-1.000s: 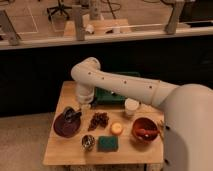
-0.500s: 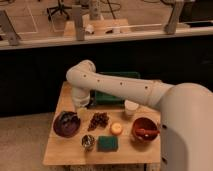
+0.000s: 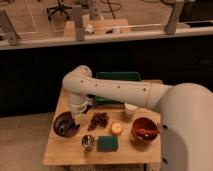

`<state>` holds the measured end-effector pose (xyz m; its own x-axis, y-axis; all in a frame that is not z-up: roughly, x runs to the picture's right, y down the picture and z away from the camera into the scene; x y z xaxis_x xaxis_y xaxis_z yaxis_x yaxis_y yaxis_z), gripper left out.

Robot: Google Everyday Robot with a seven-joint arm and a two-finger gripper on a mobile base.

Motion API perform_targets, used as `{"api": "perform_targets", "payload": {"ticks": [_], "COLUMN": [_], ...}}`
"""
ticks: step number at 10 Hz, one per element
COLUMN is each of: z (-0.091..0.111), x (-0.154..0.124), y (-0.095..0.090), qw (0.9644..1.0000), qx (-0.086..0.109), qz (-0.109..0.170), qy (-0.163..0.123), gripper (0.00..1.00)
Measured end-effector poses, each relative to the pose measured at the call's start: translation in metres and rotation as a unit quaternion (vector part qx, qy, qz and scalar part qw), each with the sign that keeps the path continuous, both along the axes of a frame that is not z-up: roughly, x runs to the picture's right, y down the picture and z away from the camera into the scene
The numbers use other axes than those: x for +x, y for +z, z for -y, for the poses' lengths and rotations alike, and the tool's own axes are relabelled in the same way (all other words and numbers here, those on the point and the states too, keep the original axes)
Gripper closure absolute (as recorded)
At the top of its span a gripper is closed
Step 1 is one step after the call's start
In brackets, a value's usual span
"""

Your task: Wipe purple bowl with brush

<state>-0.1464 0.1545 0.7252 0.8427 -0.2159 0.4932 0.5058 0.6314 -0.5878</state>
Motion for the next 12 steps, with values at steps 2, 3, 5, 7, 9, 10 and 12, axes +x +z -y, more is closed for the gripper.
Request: {"api": "perform_targets", "payload": {"ticks": [2, 3, 5, 7, 9, 10, 12], "z": [-0.003, -0.004, -0.003, 0.000, 0.008, 0.012, 0.023], "x": [0.006, 0.010, 0.022, 0.032, 0.041, 0.043, 0.039], "y": [0.000, 0.002, 0.008, 0.014, 0.021, 0.025, 0.035], "qw": [1.0000, 1.0000, 0.9998, 0.9996, 0.9990, 0.9987, 0.9981], "qx": [-0.003, -0.003, -0.003, 0.002, 0.009, 0.013, 0.020], "qz": [-0.003, -0.006, -0.018, -0.029, -0.042, -0.048, -0.056], "qy": [-0.001, -0.001, -0.001, 0.002, 0.010, 0.013, 0.017], "gripper": [0.96, 0.96, 0.96, 0.96, 0.96, 0.96, 0.96]}}
